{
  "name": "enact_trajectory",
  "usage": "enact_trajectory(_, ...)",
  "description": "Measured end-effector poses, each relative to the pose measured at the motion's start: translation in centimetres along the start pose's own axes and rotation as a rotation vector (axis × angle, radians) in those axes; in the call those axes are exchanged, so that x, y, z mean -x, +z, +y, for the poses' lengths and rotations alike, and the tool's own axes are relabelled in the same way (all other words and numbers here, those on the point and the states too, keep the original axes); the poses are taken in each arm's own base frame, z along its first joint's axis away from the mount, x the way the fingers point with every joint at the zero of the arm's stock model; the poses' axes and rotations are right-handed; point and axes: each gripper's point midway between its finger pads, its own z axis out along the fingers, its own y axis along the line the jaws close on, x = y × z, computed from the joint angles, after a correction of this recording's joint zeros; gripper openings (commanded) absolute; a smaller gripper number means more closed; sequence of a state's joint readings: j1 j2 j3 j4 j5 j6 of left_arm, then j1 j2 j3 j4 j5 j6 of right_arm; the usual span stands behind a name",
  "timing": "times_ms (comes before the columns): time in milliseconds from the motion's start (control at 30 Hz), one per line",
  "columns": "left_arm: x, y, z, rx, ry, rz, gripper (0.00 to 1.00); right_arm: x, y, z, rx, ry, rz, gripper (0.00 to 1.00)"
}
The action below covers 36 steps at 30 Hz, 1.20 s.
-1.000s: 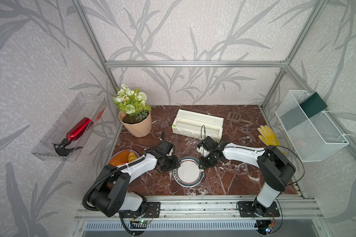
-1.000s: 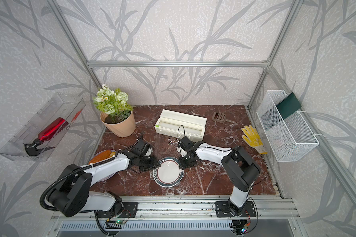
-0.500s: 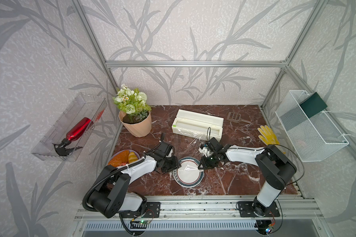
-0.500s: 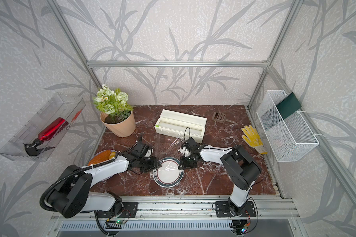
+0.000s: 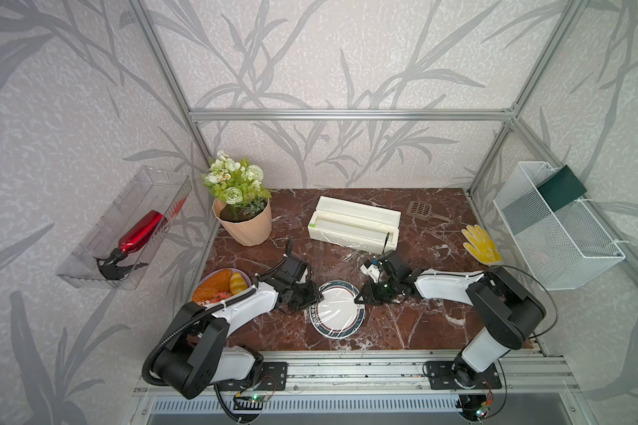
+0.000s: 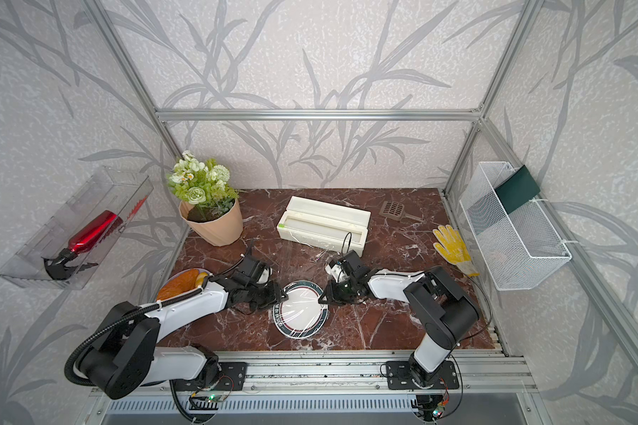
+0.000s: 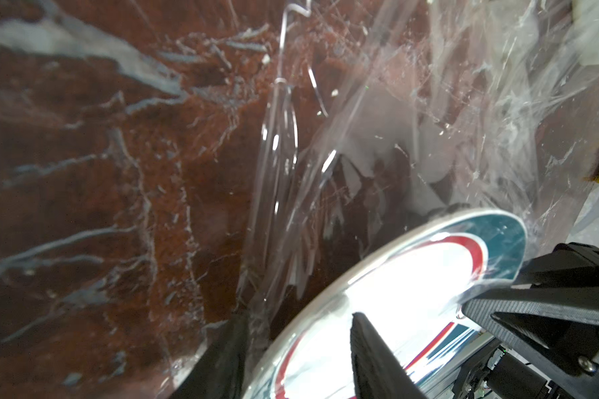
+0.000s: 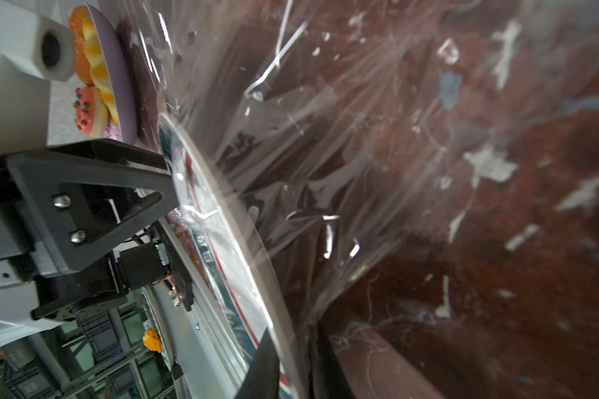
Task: Wrap the plate with plastic wrap
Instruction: Pick up the plate at the center of the board.
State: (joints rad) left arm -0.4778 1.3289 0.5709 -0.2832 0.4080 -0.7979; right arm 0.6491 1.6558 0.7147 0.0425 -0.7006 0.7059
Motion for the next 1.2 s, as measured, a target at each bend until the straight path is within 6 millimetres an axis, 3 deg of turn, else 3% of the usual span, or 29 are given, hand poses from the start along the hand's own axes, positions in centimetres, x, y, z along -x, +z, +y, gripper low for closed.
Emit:
enact_trajectory(167, 0.1, -0.7, -0.4, -0.016, 0.000, -0.018, 0.49, 0.2, -0.6, 1.1, 0.057, 0.006, -0.022, 0.11)
enact_trajectory(300, 0.0, -2.3, -1.2, -0.035, 0.014, -0.034, 0.50, 0.5, -1.9, 2.7, 0.098, -0.024, -0.046, 0.10)
enact_trajectory(400, 0.8, -4.6, -2.9, -0.051, 0.056, -0.073, 0.50, 0.4, -3.1, 3.9, 0.113, -0.061, -0.063, 0.09)
enact_trajectory(633, 4.4, -13.1, -8.2, -0.092, 0.222, -0.277, 0.52, -1.0, -5.7, 5.8, 0.135, -0.125, -0.065, 0.07)
enact_trajectory(733, 5.7, -14.8, -9.6, -0.088, 0.272, -0.312, 0.53, -1.8, -6.8, 6.6, 0.148, -0.154, -0.061, 0.07)
enact_trajectory(833, 6.7, -14.5, -10.8, -0.087, 0.303, -0.292, 0.52, -2.7, -8.0, 7.7, 0.171, -0.190, -0.060, 0.07)
enact_trajectory(967, 7.4, -11.6, -12.2, -0.127, 0.313, -0.198, 0.52, -4.0, -9.9, 9.4, 0.208, -0.238, -0.057, 0.06)
enact_trajectory(1200, 6.3, -6.7, -14.8, -0.287, 0.289, -0.019, 0.50, -4.7, -13.5, 12.6, 0.263, -0.319, -0.108, 0.07)
